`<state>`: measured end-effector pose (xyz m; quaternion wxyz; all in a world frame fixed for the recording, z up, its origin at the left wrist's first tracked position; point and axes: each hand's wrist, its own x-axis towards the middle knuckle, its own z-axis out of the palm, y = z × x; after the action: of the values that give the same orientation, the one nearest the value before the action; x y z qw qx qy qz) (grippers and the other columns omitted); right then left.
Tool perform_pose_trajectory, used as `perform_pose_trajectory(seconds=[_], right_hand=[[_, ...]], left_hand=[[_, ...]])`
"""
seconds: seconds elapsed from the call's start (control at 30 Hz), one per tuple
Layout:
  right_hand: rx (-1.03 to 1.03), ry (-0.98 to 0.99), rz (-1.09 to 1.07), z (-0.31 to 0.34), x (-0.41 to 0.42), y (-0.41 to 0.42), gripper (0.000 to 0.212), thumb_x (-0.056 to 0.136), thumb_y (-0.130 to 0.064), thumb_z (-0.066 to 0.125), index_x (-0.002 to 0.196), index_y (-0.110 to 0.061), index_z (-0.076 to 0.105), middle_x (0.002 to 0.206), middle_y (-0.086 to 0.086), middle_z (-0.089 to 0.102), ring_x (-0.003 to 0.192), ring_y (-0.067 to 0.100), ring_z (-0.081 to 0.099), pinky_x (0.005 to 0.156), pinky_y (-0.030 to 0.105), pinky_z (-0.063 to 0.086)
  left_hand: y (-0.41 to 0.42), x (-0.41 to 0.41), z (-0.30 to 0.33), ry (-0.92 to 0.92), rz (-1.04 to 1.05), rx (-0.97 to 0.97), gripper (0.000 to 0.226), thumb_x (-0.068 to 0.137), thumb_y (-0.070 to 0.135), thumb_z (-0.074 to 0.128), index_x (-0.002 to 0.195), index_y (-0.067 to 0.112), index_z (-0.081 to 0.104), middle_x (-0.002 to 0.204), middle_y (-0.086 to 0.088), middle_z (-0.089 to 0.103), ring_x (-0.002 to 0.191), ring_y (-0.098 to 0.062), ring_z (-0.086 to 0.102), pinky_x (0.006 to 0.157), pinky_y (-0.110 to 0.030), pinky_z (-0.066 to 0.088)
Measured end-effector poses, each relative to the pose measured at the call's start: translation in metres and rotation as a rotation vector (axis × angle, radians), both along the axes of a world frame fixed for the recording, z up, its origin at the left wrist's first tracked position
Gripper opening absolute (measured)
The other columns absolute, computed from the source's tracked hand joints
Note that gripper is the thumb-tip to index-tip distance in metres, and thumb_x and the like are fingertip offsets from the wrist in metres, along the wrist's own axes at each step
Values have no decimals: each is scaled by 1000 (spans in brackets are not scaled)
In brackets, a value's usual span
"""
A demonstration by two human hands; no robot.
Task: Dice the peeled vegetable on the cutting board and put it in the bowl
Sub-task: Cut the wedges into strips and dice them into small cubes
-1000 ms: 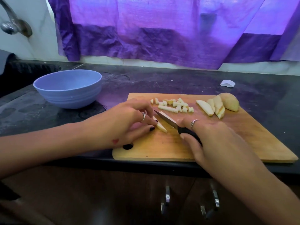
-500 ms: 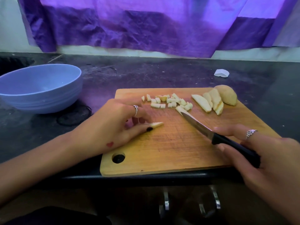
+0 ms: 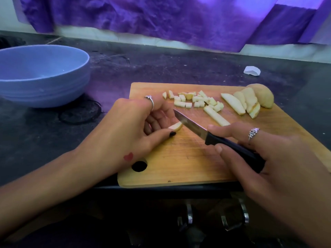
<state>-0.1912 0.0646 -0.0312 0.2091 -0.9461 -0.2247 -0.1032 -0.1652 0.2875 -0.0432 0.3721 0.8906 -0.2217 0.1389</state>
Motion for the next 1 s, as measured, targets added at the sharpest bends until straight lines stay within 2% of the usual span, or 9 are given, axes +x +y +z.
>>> perform_pose_trajectory(seconds=[0.07, 0.17, 0.23, 0.33, 0.4, 0.47, 0.6, 0.83, 1.0], right_hand=[[21, -76, -22, 1, 3, 13, 20, 82, -39, 58, 99, -36, 68, 53, -17, 55, 57, 2, 55, 50, 6, 40], [-19, -82, -36, 4, 5, 17, 22, 88, -43, 52, 104, -38, 65, 56, -11, 57, 43, 8, 50, 48, 11, 41], [-78, -38, -27, 1, 2, 17, 27, 84, -46, 48, 106, -40, 62, 59, -13, 56, 43, 4, 48, 39, 14, 37], [-95, -94, -4, -1, -2, 6, 17, 89, -39, 52, 104, -40, 60, 59, -17, 56, 47, 4, 50, 39, 14, 36], [-39, -38, -30, -3, -1, 2, 24, 82, -52, 55, 98, -36, 64, 54, -22, 53, 51, 0, 54, 46, 14, 40], [45, 8, -24, -9, 4, -4, 48, 75, -71, 51, 91, -29, 68, 48, -24, 50, 61, -1, 60, 53, 13, 42], [54, -135, 20, 0, -13, 9, 27, 86, -38, 52, 107, -29, 66, 59, -35, 37, 54, -15, 46, 48, -2, 31], [-17, -124, 7, -6, -4, 19, 19, 85, -40, 54, 103, -38, 60, 52, -19, 48, 50, 6, 50, 44, 13, 37], [-71, -68, 20, -7, 3, 23, 17, 89, -43, 48, 106, -43, 48, 56, -13, 51, 45, 6, 45, 42, 23, 35]], left_hand=[[1, 2, -1, 46, 25, -52, 22, 74, 15, 78, 90, 20, 62, 72, 11, 65, 62, -5, 58, 56, -8, 43], [-1, 2, -3, 48, 36, -71, 25, 74, 14, 78, 88, 19, 58, 75, 10, 66, 61, -7, 59, 54, -8, 42], [-1, 2, -3, 44, 38, -74, 25, 74, 14, 78, 87, 19, 57, 73, 7, 66, 61, -9, 59, 54, -8, 43], [-2, 2, -3, 38, 49, -59, 24, 74, 14, 78, 85, 21, 58, 73, 8, 66, 59, -7, 59, 53, -8, 42], [-2, 2, -2, 25, 59, -35, 22, 74, 15, 78, 82, 22, 58, 68, 9, 64, 59, -5, 58, 53, -7, 41], [-2, 2, -2, -10, 63, 8, 18, 75, 20, 77, 80, 21, 60, 63, 11, 60, 59, -2, 57, 52, -7, 41], [7, 0, -6, -77, 98, 72, 22, 75, 44, 75, 76, 24, 66, 64, 13, 58, 63, 0, 55, 58, -11, 43], [13, -2, -10, -79, 100, 32, 9, 72, 39, 71, 68, 31, 71, 77, 22, 61, 69, 7, 58, 62, -2, 37], [9, -3, -9, -86, 105, 28, 19, 73, 21, 78, 62, 31, 67, 80, 21, 60, 69, 12, 55, 62, 0, 37]])
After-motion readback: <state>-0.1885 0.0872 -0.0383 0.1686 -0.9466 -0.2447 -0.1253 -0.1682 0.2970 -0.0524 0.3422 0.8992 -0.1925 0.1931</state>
